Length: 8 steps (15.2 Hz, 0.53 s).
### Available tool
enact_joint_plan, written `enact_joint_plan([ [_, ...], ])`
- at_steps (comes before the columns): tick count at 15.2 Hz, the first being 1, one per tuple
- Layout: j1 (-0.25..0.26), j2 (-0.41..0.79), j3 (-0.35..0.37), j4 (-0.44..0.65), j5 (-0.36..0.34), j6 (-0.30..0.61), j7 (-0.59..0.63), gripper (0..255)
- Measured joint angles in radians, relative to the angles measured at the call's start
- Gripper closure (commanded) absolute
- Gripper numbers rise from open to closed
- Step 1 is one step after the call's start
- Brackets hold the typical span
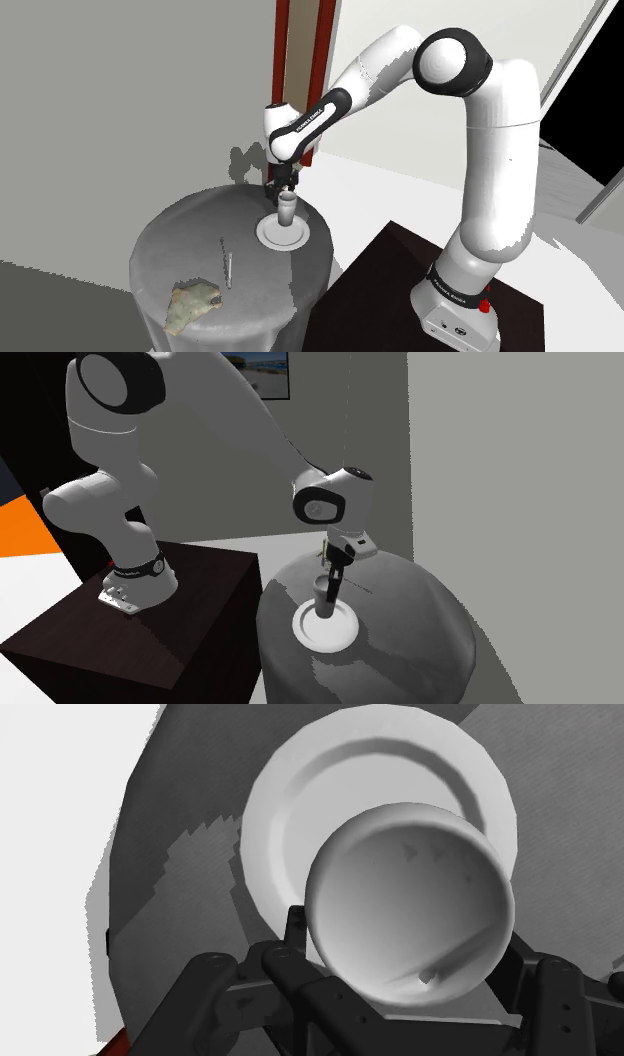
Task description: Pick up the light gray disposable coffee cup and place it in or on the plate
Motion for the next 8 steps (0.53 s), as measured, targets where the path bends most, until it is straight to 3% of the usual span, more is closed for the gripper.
enact_joint_plan([
  [8,0.01,0.085,-0.016,0.003,-0.026,0.081,0.02,255],
])
